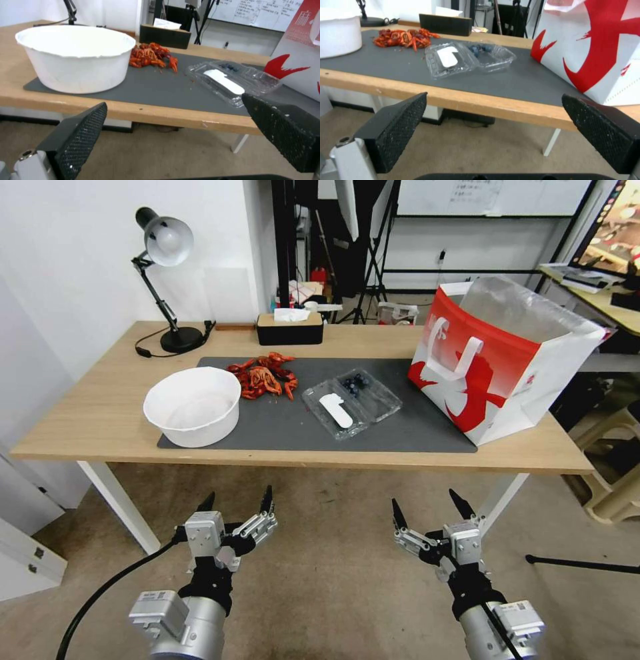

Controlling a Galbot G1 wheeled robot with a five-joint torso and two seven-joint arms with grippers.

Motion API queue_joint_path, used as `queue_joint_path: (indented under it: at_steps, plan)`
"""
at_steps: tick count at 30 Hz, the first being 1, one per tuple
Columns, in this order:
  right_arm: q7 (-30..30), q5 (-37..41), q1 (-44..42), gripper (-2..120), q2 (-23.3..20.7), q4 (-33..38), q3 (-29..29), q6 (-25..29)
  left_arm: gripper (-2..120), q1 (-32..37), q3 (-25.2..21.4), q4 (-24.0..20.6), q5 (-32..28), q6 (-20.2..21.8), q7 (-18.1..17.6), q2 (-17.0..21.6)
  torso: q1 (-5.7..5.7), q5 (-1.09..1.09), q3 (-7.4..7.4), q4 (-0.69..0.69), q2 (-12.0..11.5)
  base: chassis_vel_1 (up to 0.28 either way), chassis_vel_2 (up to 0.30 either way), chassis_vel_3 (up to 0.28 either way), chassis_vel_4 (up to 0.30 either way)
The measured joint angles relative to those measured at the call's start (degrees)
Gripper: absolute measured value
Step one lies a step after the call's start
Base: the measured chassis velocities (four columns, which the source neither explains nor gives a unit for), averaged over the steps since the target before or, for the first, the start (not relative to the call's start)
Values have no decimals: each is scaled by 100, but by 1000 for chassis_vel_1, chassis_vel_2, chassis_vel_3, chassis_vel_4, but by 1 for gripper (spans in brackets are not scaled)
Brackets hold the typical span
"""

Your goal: Close the takeout container lid, then place the container into the takeout bag.

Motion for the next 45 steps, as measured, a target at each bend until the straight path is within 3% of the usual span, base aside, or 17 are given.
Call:
queue_joint_path:
  at_steps: [14, 16, 17, 20, 23, 28, 38, 40, 45]
  plan:
    - [-2, 851, 581, 100, -336, -226, 227, 55, 100, -325, -82, 261, -147, -36, 75, 252, 0, -1, 0, -4, 0, 0, 0, 0, 0]
    - [28, 1358, 1198, 100, -747, -464, 239, -99, 100, -300, -120, 289, -152, -81, 82, 247, 0, 1, 0, 3, 0, 0, 0, 0, 0]
    - [28, 1358, 1198, 100, -747, -464, 239, -99, 100, -300, -120, 289, -152, -81, 82, 247, 0, 1, 0, 3, 0, 0, 0, 0, 0]
    - [133, 2100, 2194, 100, -1449, -1135, 85, -77, 100, -266, -197, 288, -152, -105, 92, 181, 0, 2, 1, 1, 0, 0, 0, 0, 0]
    - [202, 2545, 2778, 100, -1830, -1591, -106, -34, 100, -254, -226, 337, -153, -137, 102, 132, 0, 0, 1, 0, 0, 0, 0, 0, 0]
    - [295, 2924, 3382, 100, -2107, -1945, -329, -225, 100, -261, -230, 390, -148, -152, 100, 60, 0, 0, 1, 0, 0, 0, 0, 0, 0]
    - [665, 3518, 4925, 100, -2582, -2666, -1207, -1223, 100, -277, -279, 515, -156, -311, 71, -3, 1, 0, 0, 0, 0, 0, 0, 0, 0]
    - [1017, 3842, 5445, 100, -2672, -2871, -1572, -1878, 100, -237, -282, 512, -140, -249, 83, -14, 0, 0, 1, 0, -1, 0, 0, 0, 0]
    - [1383, 4095, 6000, 100, -2732, -2998, -1899, -2440, 100, -192, -289, 486, -111, -247, 92, -18, 0, 0, 0, 0, 0, 0, 0, 0, 0]
